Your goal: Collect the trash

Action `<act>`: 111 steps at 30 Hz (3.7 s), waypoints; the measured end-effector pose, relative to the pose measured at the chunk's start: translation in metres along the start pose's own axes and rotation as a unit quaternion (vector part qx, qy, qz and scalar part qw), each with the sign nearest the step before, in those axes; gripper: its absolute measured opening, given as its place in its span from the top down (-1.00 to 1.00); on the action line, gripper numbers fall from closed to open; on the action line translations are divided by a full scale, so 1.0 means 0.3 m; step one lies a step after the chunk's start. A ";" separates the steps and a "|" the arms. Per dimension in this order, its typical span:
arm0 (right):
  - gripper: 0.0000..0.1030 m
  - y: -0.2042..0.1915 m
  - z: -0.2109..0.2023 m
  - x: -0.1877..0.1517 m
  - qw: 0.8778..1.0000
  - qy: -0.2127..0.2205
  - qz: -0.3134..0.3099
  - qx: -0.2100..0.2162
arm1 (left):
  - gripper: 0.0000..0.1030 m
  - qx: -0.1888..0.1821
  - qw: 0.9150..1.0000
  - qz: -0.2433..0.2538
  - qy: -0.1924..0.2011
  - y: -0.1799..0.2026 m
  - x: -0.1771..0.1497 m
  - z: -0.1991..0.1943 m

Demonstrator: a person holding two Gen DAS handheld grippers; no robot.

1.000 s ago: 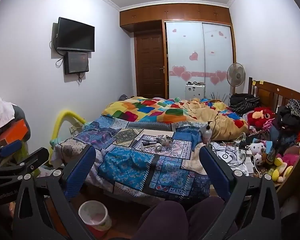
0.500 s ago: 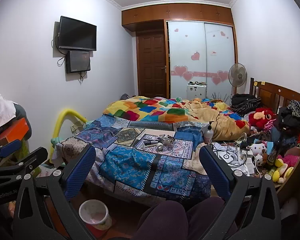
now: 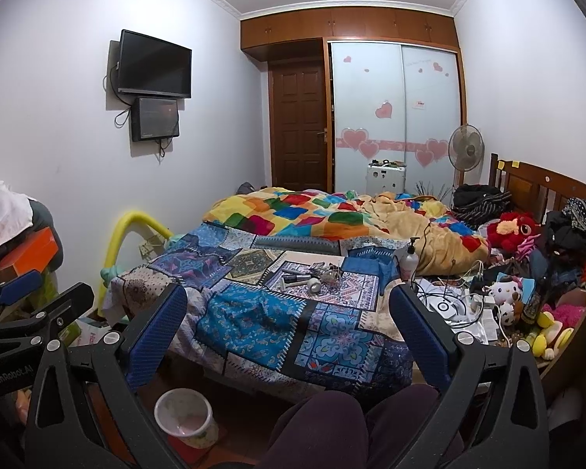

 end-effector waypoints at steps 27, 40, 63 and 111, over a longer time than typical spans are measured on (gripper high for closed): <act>-1.00 -0.023 -0.001 0.020 1.000 -0.001 -0.002 -0.001 | -1.00 0.002 1.000 -0.005 0.005 -0.007 0.002 -0.010; -1.00 -0.037 -0.012 0.015 1.000 0.000 -0.003 0.000 | -1.00 0.003 1.000 -0.006 0.005 -0.012 -0.001 -0.012; -1.00 0.145 0.237 0.050 0.999 -0.037 0.032 -0.006 | -1.00 0.019 1.000 -0.024 -0.007 0.011 0.136 0.313; -0.28 0.466 1.538 -0.365 0.944 -0.295 0.059 0.140 | -0.20 -0.044 0.941 0.008 -0.336 0.370 -0.441 1.899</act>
Point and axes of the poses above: each gripper's, at about its wrist camera, not at the fingertips, and z roughly the way its jaws point, y to its right, x to its top, the point moved 7 cm from there along z, roughly the way its jaws point, and after that the axes turned 10 degrees about -z, right-handed, at the moved point
